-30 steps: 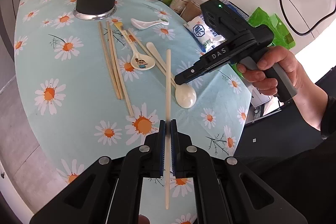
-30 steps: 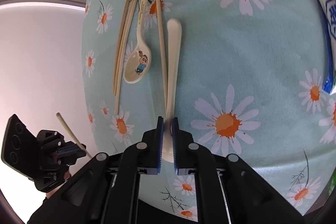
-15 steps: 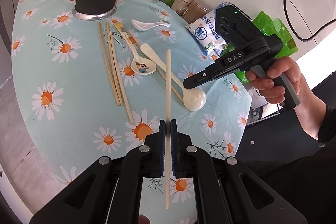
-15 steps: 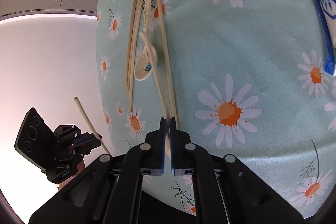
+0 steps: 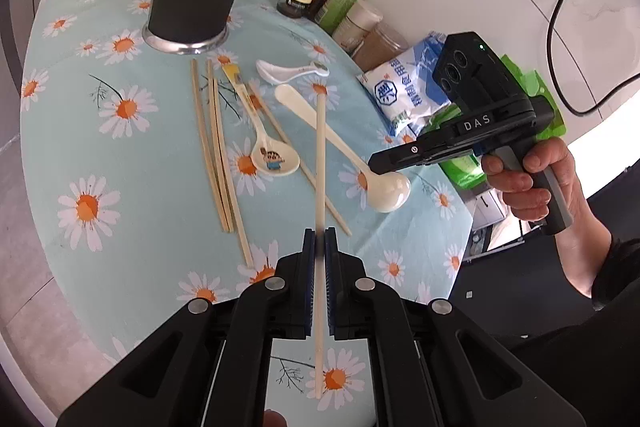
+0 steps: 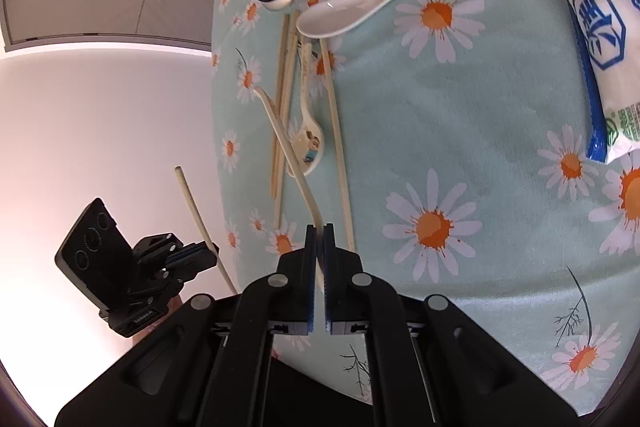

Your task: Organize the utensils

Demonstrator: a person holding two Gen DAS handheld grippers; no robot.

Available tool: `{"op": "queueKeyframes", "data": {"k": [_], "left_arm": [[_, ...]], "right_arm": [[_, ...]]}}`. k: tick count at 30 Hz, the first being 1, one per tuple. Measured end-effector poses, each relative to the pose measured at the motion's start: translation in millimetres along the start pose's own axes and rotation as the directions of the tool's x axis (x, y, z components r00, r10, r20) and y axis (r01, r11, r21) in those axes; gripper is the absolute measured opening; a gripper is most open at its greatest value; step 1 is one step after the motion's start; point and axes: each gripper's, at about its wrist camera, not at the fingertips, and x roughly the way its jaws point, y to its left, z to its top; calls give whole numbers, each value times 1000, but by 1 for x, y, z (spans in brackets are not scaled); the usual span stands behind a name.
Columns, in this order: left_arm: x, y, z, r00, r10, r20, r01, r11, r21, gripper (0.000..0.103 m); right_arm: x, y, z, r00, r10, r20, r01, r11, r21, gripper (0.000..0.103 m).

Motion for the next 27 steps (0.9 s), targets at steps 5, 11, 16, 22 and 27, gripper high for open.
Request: {"op": "queueKeyframes", "data": {"k": [5,11,16,22,27], "left_arm": [[-14,5,12,996,4,85,-1,999,-42,4],[-40,23,35,969,30,246,7,989,-150,4],[-66,34,59,921,106,376,-18,973,-231,4],[-90,42,87,863,139,486,11,956,-293,4],[-101,38,108,817,152,557,32,951,-308,4]], "right_arm": [[-23,6,-2,997,66,41,-65,998,-18,4],[-46,35,12,980,162,112,-154,985,-77,4],[-63,69,24,962,211,174,-176,964,-198,4],[-70,107,46,931,296,215,-232,931,-281,4],[-82,130,59,900,344,268,-240,903,-356,4]]}}
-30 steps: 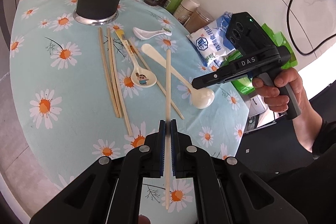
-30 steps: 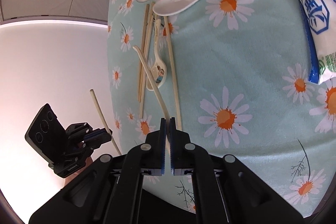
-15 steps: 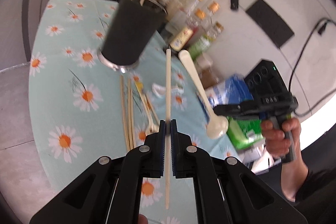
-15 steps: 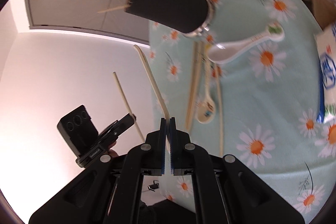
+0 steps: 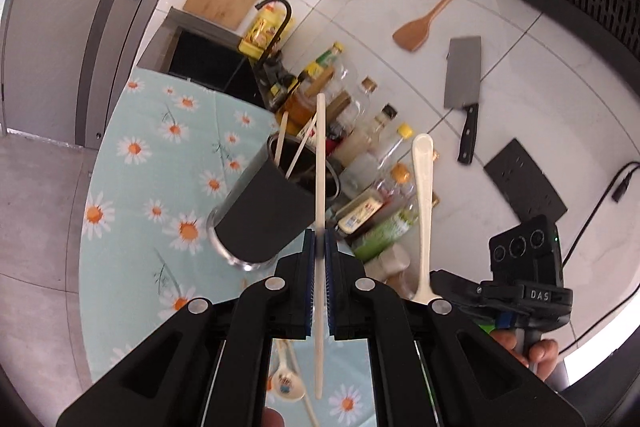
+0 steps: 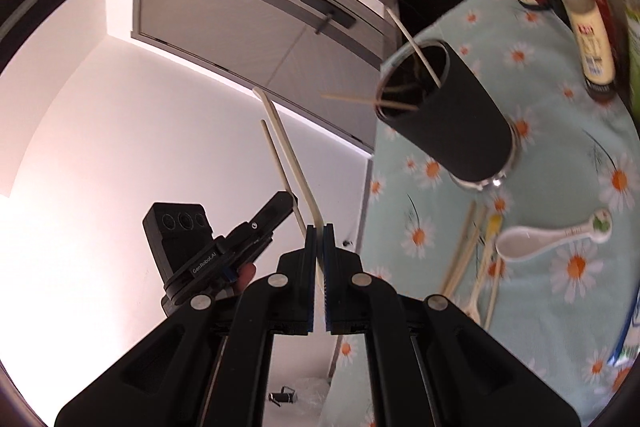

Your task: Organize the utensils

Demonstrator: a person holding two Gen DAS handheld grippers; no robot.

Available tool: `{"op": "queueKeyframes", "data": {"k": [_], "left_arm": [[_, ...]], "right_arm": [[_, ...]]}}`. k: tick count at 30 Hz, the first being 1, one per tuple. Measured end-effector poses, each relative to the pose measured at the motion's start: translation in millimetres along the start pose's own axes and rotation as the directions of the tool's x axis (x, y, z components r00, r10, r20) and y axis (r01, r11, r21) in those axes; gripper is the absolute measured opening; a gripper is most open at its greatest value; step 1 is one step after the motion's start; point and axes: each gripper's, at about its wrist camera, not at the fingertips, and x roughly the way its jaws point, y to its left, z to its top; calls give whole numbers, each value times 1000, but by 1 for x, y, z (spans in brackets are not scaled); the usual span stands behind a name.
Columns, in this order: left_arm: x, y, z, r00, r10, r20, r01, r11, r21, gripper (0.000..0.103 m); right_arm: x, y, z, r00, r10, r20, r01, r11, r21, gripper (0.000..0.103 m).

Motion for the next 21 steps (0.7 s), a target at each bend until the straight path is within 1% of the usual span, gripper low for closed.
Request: {"op": "queueKeyframes", "data": {"k": [5,8,12,16,21], "left_arm": [[7,-16,17,999,10,52,-11,1000,27,4],[9,-22,28,996,5,87,-7,1000,24,4],[16,-33,44,995,-1,101,-5,999,50,4],[20,-45,60,991,-8,133,-2,997,74,4],[28,-55,78,985,14,174,-32,994,103,4]], "right_arm": [[4,2,24,997,62,56,-60,998,-23,4],[2,1,37,993,82,79,-79,996,-29,4],[2,-4,52,989,110,99,-108,994,-22,4],[5,-10,71,982,149,116,-147,989,-28,4],[11,-18,91,974,185,133,-182,983,-34,4]]}}
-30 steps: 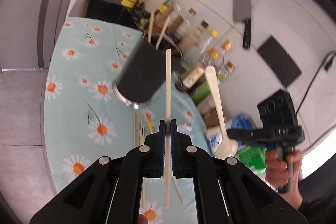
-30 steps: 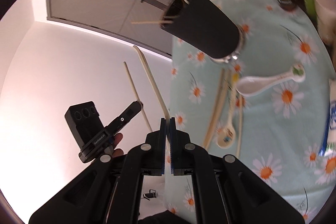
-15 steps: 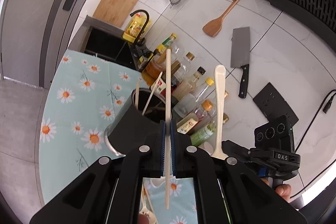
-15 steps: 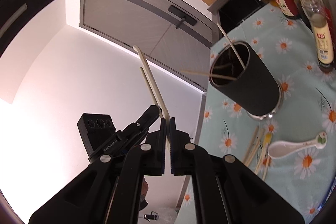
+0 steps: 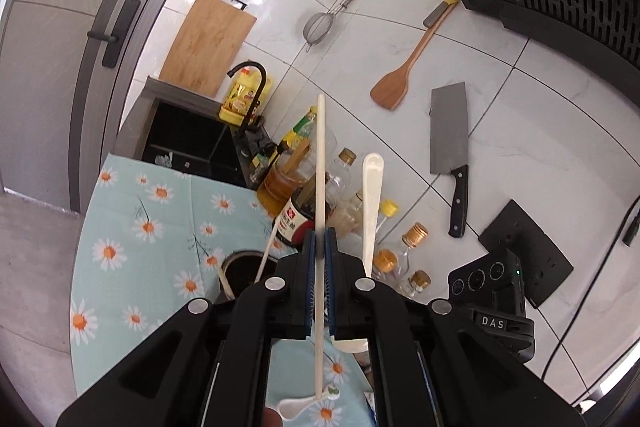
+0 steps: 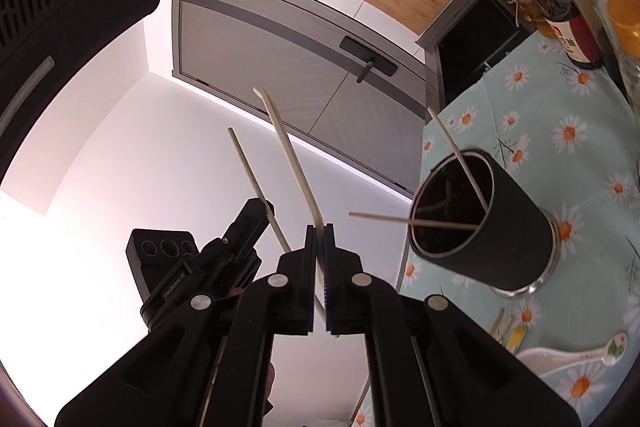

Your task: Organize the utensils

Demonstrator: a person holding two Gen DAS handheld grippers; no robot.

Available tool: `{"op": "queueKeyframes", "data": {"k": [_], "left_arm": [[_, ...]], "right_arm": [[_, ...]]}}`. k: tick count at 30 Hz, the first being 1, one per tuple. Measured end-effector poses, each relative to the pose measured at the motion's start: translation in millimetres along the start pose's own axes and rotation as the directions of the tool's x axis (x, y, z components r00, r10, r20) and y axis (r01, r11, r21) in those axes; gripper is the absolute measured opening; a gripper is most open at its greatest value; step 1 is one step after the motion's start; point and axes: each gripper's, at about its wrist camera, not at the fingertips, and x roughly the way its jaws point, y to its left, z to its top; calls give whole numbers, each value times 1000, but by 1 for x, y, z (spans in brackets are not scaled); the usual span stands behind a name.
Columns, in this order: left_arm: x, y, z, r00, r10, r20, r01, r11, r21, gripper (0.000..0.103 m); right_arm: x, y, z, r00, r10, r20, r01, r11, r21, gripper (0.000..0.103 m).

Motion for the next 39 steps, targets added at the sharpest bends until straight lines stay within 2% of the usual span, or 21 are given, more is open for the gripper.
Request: {"op": "queueKeyframes", "data": {"k": [8,15,22,28,39], "left_arm": [[22,1,28,998,16,58,-17,1000,13,4],[42,-1,38,989,99,112,-109,990,84,4],[72,4,21,989,121,83,-130,985,111,4],[89,18,6,985,161,59,-165,984,68,4],[109,27,-23,976,216,-23,-213,972,100,4]], "right_arm": [[17,-10,30,999,48,15,-48,999,-15,4],[32,-22,47,999,53,11,-53,998,-19,4],[36,-40,49,999,27,26,-27,1000,-9,4],[41,-63,41,998,-56,15,56,998,-4,4],[48,-94,27,991,-131,6,130,991,40,4]]}}
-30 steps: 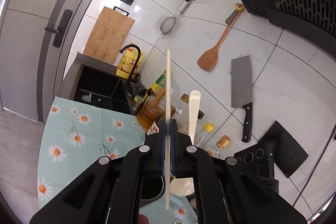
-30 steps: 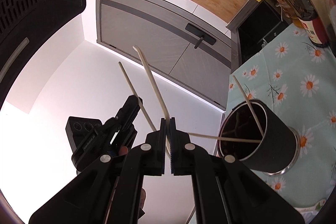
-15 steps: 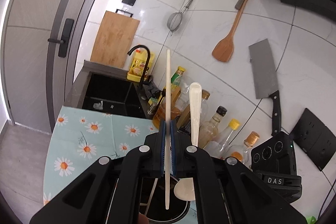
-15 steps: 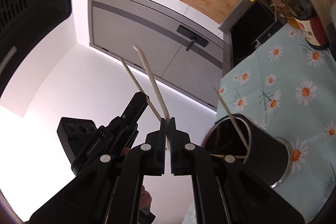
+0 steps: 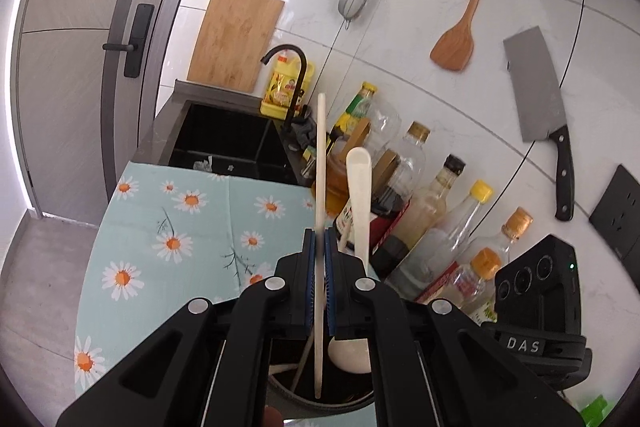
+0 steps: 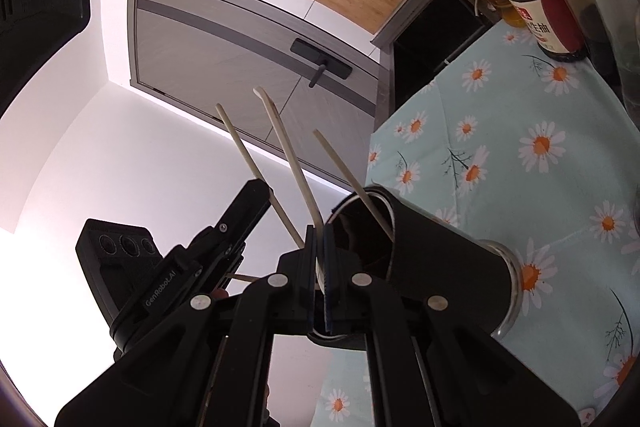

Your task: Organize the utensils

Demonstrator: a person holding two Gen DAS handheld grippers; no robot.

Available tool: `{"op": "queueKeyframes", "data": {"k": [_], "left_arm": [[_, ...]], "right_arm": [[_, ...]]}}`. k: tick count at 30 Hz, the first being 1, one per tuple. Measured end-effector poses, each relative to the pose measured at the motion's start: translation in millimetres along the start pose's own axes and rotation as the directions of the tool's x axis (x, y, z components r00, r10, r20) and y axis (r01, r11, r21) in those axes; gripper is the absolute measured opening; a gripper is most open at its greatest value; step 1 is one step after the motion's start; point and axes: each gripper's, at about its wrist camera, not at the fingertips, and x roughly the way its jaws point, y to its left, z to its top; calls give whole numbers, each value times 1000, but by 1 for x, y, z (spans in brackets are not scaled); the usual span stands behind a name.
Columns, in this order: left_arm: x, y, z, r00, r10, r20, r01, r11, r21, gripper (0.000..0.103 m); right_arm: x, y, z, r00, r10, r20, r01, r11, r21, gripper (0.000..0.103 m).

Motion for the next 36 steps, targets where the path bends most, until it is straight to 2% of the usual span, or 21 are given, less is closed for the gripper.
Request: {"op": "queueKeyframes", "data": {"k": [3,4,5,6,7,11,27,31,36], "left_arm": [[2,2,-6,999,-3,-36,3,1000,-1,6],[0,1,-8,999,2,-36,-2,1000,6,6],[-1,1,-10,999,-8,-40,9,1000,6,10],[-3,1,-11,999,-18,-41,18,1000,5,30],[-7,0,-12,999,-31,-35,31,999,7,42],[-20,-10,-12,999,-44,-18,45,998,40,42],[-83,-20,-1,994,-91,62,88,995,39,42],[-103,-22,-1,993,-98,61,94,993,65,42],[-132,-19,-16,994,-105,37,101,990,98,42]], "right_arm": [[1,-1,-6,1000,-6,-11,6,1000,0,6],[0,0,-6,1000,-13,-10,13,1000,4,10],[-1,0,-7,1000,-10,-6,10,1000,11,23],[-3,0,-8,1000,4,-1,-4,1000,16,25],[-5,2,-9,1000,9,6,-10,1000,17,25],[-15,12,-8,1000,11,25,-11,1000,9,25],[-59,72,-22,997,9,79,-5,999,-53,25],[-73,87,-33,995,-21,96,26,998,-51,32],[-95,88,-58,993,-62,100,66,997,-38,37]]}}
